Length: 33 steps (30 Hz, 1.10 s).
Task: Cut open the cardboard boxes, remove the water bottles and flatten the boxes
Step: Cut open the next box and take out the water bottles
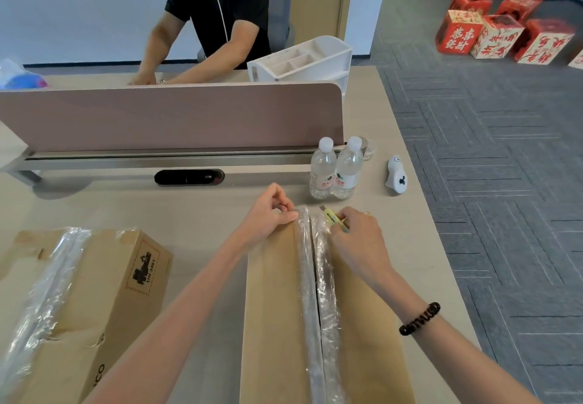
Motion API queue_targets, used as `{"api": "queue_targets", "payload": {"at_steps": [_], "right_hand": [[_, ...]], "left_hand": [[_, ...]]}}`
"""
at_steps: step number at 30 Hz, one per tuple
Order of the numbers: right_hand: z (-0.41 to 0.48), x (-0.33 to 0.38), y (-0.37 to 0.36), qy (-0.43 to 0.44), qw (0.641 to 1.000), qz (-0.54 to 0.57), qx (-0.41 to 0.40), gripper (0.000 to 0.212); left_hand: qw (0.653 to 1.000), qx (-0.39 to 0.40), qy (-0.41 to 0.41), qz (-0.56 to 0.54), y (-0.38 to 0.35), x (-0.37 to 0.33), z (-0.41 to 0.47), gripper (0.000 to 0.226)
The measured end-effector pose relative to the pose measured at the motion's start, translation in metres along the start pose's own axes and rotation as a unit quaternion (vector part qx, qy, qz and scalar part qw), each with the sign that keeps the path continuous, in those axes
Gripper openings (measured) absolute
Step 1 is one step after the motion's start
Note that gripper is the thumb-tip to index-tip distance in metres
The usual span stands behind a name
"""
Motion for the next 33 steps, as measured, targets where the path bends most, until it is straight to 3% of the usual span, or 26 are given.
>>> {"api": "queue_targets", "payload": {"at_steps": [3, 7, 11, 16, 21, 25, 27, 30, 33], "right_hand": [[0.006, -0.018, -0.02, -0.024, 0.996, 0.085, 0.023, 0.009], [0.011, -0.042, -0.03, -0.033, 0.992, 0.117, 0.019, 0.009], [0.011, -0.035, -0.03, -0.014, 0.994, 0.106, 0.018, 0.009], [0.007, -0.03, -0.03, 0.007, 0.997, 0.072, -0.006, 0.01], [0.001, -0.024, -0.028, 0.032, 0.998, 0.043, -0.028, 0.013], [-0.003, -0.022, -0.029, 0.041, 0.997, 0.047, -0.037, 0.014], [-0.002, -0.024, -0.03, 0.039, 0.997, 0.059, -0.037, 0.015], [-0.002, -0.028, -0.029, 0.038, 0.996, 0.074, -0.036, 0.016], [-0.003, -0.029, -0.028, 0.048, 0.994, 0.094, -0.038, 0.014]], "left_hand": [[1.0, 0.007, -0.003, -0.017, 0.002, -0.005, -0.004, 0.042], [0.994, 0.008, 0.004, -0.113, 0.019, -0.009, -0.012, 0.044], [0.99, 0.023, -0.001, -0.137, 0.039, -0.018, -0.023, 0.031], [0.988, -0.018, -0.027, -0.153, 0.067, -0.028, -0.04, 0.016], [0.996, -0.046, 0.009, -0.074, 0.094, -0.017, -0.061, 0.045], [0.994, -0.087, 0.06, -0.033, 0.116, 0.009, -0.08, 0.028], [0.99, -0.123, 0.075, -0.009, 0.129, 0.026, -0.092, 0.035], [0.973, -0.138, 0.126, 0.139, 0.133, 0.065, -0.104, 0.054], [0.933, -0.137, 0.14, 0.301, 0.116, 0.091, -0.109, 0.056]]}}
Point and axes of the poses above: each hand's wrist, its own z-axis towards the middle knuckle, its own y-axis out of the back of the hand, x = y × z, the point moved 9 cm from there along z, towards the middle knuckle, and after that the axes turned 1 degree about -y, right-handed, at the moved point
